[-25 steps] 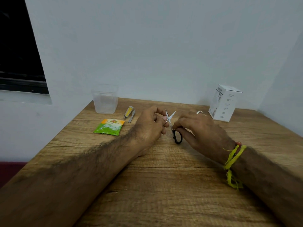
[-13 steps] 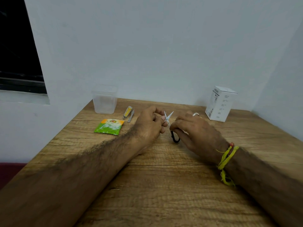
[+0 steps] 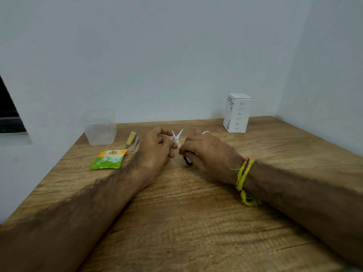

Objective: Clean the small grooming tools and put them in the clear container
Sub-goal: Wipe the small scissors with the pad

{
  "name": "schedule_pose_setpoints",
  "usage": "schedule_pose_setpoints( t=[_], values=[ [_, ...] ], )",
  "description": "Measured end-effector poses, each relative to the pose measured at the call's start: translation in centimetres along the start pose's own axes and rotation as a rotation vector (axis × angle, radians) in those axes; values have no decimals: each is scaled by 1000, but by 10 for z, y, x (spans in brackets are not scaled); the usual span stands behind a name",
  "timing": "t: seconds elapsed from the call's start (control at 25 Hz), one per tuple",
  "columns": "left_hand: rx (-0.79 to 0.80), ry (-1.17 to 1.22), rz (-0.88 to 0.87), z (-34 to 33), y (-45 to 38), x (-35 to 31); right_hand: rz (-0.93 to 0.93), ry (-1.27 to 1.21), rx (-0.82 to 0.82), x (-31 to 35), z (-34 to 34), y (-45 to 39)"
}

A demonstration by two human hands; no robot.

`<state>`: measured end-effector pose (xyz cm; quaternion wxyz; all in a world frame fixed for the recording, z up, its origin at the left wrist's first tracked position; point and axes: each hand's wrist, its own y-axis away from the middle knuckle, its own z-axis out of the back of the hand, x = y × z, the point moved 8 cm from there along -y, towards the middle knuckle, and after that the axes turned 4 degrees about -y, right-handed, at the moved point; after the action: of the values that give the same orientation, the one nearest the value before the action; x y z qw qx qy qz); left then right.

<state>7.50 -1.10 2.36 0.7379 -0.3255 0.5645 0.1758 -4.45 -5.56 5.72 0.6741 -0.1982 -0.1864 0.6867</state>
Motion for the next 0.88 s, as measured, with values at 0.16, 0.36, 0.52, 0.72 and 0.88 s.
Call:
schedule_pose_setpoints(
  t=[0.16, 0.36, 0.52, 0.72, 0.88],
  values=[
    [2, -9, -9, 0, 1, 0, -9, -86, -13, -3, -5, 8],
    [-25, -6, 0, 1, -1, 1, -17, -189, 57, -12, -7, 6],
    [-28, 15, 4, 1, 1, 0, -3, -188, 73, -12, -7, 6],
    [-29, -1, -10, 0, 2, -2, -39, -198, 103, -15, -6, 6],
    [-36, -14, -10, 3, 1, -1, -60, -220, 84, -16, -3, 7]
  ],
)
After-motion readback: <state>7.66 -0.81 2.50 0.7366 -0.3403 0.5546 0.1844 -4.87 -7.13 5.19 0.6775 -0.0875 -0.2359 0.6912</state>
